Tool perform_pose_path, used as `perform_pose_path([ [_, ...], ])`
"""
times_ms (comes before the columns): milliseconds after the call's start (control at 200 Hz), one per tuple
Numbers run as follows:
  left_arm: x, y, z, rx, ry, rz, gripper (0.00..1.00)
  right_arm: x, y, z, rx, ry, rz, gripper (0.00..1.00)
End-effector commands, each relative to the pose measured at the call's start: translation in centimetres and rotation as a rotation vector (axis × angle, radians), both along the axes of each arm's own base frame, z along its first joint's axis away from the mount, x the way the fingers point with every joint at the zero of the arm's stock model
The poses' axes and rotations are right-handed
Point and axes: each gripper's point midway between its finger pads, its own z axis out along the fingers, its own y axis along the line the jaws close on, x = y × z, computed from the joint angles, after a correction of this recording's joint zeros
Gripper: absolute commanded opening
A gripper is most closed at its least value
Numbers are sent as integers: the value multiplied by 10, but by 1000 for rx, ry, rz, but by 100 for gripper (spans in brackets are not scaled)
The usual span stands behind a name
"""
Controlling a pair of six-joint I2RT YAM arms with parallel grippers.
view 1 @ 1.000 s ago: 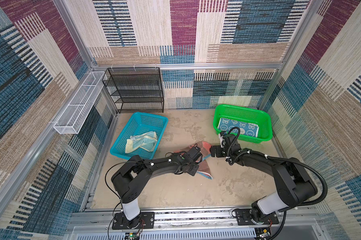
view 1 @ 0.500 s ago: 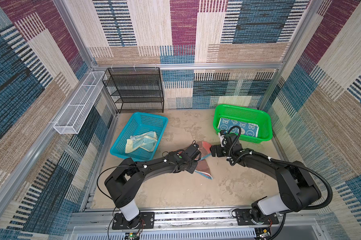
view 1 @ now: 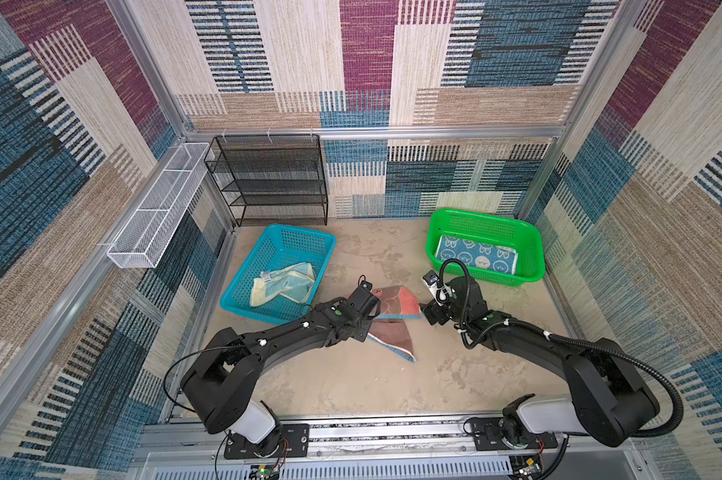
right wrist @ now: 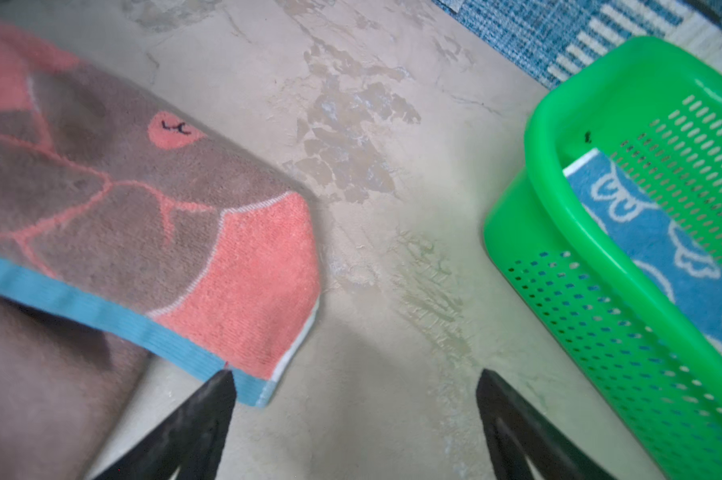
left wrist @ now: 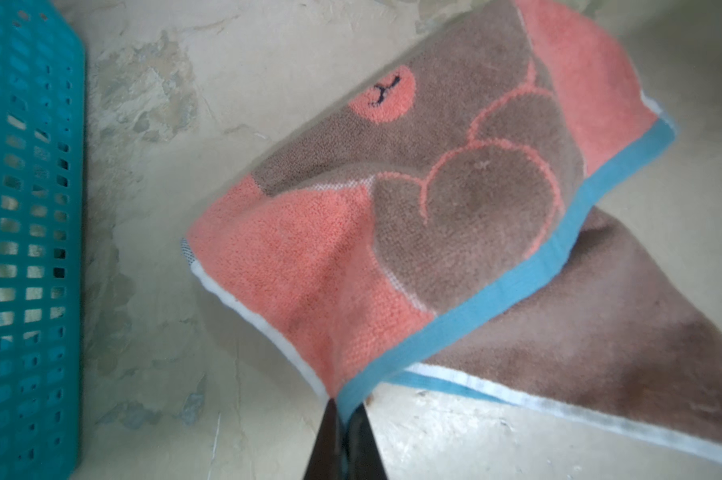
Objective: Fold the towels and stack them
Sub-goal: 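Grasp the pink towel's edges with both grippers, then lift the pink towel's edge with both grippers, pulling it apart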
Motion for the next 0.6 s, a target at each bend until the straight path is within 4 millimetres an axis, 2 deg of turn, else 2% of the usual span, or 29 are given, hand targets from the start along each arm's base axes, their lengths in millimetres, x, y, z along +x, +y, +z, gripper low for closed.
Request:
perform_pose_path([
  [0,6,-3,7,-47,-16,5,0,-6,10,-7,-132,-34,177,91],
  [366,17,6,10,-68,-21,24,0,-31,36,-35,-116,118,360,77],
  [461,18,8,11,-74,-34,26,0,-32,39,-45,-121,166,367,76],
  [596,19,9,11,-83,-48,24,0,-27,44,-49,-112,204,364,75],
])
